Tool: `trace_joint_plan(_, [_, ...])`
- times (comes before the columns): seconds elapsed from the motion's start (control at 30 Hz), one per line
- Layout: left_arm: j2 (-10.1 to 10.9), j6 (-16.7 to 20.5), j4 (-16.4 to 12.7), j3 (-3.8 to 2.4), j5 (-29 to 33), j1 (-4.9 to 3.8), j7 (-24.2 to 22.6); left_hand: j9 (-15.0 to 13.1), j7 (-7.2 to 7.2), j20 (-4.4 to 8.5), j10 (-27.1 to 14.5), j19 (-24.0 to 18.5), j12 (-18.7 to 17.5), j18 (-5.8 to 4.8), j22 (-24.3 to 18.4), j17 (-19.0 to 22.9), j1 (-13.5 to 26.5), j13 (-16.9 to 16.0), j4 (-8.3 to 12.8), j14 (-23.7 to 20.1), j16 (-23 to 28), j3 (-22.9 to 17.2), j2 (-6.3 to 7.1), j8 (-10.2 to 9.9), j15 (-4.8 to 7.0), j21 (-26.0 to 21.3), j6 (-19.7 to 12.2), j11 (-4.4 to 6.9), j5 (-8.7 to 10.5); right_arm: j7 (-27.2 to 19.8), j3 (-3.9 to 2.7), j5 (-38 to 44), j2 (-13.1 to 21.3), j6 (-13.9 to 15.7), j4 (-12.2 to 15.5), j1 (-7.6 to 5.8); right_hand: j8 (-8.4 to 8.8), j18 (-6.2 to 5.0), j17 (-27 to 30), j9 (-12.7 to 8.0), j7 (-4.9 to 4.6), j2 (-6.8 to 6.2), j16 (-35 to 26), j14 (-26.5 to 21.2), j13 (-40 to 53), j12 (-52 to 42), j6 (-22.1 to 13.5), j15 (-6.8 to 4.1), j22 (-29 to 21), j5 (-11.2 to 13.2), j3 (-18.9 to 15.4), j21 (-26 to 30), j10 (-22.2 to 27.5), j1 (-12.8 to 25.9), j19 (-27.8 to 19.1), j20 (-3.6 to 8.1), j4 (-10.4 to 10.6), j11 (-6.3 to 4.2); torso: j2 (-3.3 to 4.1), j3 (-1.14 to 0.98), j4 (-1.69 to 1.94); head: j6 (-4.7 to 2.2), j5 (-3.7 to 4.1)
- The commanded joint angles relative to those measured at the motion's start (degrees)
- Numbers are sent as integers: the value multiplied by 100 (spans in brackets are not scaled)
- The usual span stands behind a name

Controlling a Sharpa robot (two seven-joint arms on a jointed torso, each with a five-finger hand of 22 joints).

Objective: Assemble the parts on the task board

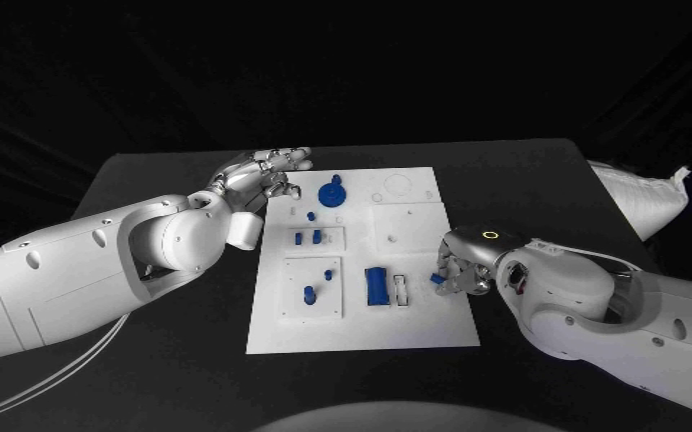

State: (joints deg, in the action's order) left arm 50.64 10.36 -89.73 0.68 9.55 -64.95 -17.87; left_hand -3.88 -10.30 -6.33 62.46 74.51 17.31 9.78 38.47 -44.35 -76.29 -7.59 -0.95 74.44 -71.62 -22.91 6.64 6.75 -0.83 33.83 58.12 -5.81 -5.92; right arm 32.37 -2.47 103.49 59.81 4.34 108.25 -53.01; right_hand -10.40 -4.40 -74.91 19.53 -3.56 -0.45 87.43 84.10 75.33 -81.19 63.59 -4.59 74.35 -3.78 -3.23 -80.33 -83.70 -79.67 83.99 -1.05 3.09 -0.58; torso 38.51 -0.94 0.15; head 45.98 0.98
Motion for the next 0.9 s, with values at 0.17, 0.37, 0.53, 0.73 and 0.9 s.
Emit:
trace_joint_plan(0.17, [-3,-109,-21,-3,-4,-1,-22,1,7,2,-41,-28,39,59,-10,8,34,-9,17,-37,29,25,-17,40,-1,-32,-31,7,-13,63,71,47,-17,-370,-90,94,133,108,-1056,-69,4,751,-5,498,901,14,24,-32,25,-467,485,-18,-274,-191,88,5,186,-55,-2,-2,-4,8,2])
trace_joint_plan(0.37, [-6,-109,-20,-3,-4,-1,-26,1,7,2,-41,-28,39,59,-10,8,34,-9,17,-37,29,25,-17,40,-1,-32,-31,7,-13,65,71,-335,-8,-165,-71,95,300,134,-1085,-121,-56,379,10,503,920,20,116,-53,55,-551,1904,-32,-281,192,94,-63,276,-61,-8,-1,2,16,11])
trace_joint_plan(0.53, [-7,-107,-23,-3,-5,-1,-26,1,6,2,-44,-29,42,59,-11,13,35,-9,15,-39,30,25,-21,41,-1,-33,-31,7,-13,71,70,-641,21,170,4,94,335,114,-1102,-79,-23,0,19,507,932,21,202,-8,73,-579,2800,-39,-298,611,100,-21,310,-28,-4,-4,1,21,6])
trace_joint_plan(0.73, [-8,-105,-27,-3,-5,-1,-29,1,6,2,-44,-29,42,59,-11,13,35,-9,15,-39,30,25,-21,41,-1,-33,-31,7,-13,100,63,-1011,83,643,137,74,338,114,-1104,-39,-17,-147,20,507,933,29,228,-13,76,-578,3087,-39,-303,799,102,-17,286,-29,-6,4,-2,6,5])
trace_joint_plan(0.9, [-7,-104,-34,-3,-5,-1,-28,1,6,2,-44,-29,42,59,-11,13,35,-9,15,-39,30,25,-21,41,-1,-33,-31,7,-13,124,58,-1423,100,948,242,54,334,114,-1110,-16,-16,-237,23,509,935,28,243,-14,78,-590,3157,-40,-307,901,104,-16,273,-28,0,1,0,1,-2])
